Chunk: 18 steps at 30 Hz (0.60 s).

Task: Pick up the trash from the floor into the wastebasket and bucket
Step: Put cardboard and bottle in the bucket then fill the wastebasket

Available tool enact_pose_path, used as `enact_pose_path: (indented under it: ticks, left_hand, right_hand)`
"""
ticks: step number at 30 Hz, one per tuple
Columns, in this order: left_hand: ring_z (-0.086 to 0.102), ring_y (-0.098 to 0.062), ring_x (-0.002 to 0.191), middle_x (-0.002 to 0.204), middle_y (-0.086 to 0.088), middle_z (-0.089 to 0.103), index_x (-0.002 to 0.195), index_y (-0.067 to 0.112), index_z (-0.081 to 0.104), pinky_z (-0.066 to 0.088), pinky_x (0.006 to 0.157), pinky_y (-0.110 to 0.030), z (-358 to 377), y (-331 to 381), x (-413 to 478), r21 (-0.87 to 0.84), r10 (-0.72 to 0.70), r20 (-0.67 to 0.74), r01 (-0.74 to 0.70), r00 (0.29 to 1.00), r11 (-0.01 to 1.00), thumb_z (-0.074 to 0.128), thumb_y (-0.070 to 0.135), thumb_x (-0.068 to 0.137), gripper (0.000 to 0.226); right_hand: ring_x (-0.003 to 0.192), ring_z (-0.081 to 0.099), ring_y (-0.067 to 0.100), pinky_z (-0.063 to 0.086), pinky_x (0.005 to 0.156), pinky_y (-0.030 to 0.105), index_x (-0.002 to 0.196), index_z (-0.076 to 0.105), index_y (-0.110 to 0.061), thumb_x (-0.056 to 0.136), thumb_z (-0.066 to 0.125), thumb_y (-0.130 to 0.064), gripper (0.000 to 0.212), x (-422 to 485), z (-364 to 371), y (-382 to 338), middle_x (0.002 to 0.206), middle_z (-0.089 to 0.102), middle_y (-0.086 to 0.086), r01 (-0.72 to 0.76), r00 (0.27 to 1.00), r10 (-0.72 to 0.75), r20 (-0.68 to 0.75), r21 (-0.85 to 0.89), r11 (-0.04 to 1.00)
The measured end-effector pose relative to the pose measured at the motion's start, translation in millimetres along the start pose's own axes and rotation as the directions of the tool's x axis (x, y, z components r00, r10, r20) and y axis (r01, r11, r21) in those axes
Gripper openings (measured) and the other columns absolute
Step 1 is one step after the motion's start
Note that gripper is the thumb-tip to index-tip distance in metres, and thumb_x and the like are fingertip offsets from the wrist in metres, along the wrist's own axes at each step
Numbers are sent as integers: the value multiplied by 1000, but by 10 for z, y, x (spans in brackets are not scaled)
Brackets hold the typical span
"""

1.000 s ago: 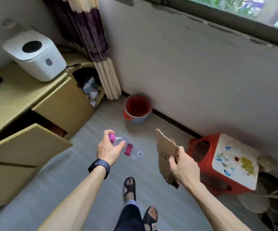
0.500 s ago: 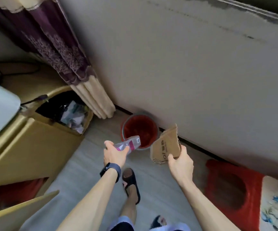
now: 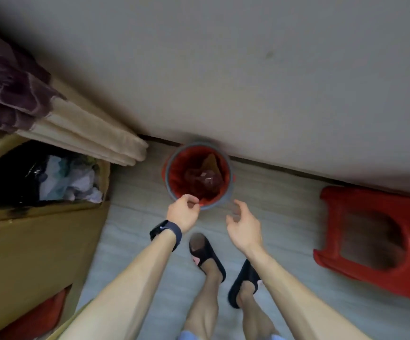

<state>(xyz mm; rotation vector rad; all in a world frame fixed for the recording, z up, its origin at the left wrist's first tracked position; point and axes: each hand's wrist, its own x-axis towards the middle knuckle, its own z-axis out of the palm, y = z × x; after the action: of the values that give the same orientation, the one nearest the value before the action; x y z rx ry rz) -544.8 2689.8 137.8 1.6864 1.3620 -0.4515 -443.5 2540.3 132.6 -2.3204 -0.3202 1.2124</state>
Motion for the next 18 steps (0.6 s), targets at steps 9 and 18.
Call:
enact_pose_path:
  ticks: [9, 18]
  left_hand:
    - [64, -21, 107, 113, -1, 70, 115, 23, 63, 48, 92, -27, 517, 1133, -863, 408, 294, 388, -449, 874, 795, 52, 28, 93, 25]
    - [58, -22, 115, 124, 3, 61, 123, 29, 56, 49, 93, -36, 2101, 2159, -2124, 543, 436, 697, -817, 569, 197, 48, 33, 95, 30]
  right_hand:
    - [124, 56, 22, 44, 104, 38, 134, 54, -25, 94, 56, -25, 40, -811, -1036, 779, 130, 61, 1, -13, 982, 24, -187, 60, 998]
    - [115, 58, 25, 41, 99, 31, 128, 62, -22, 91, 64, -22, 37, -2134, -1747, 2222, 124, 65, 0, -7, 776, 179, -605, 276, 961]
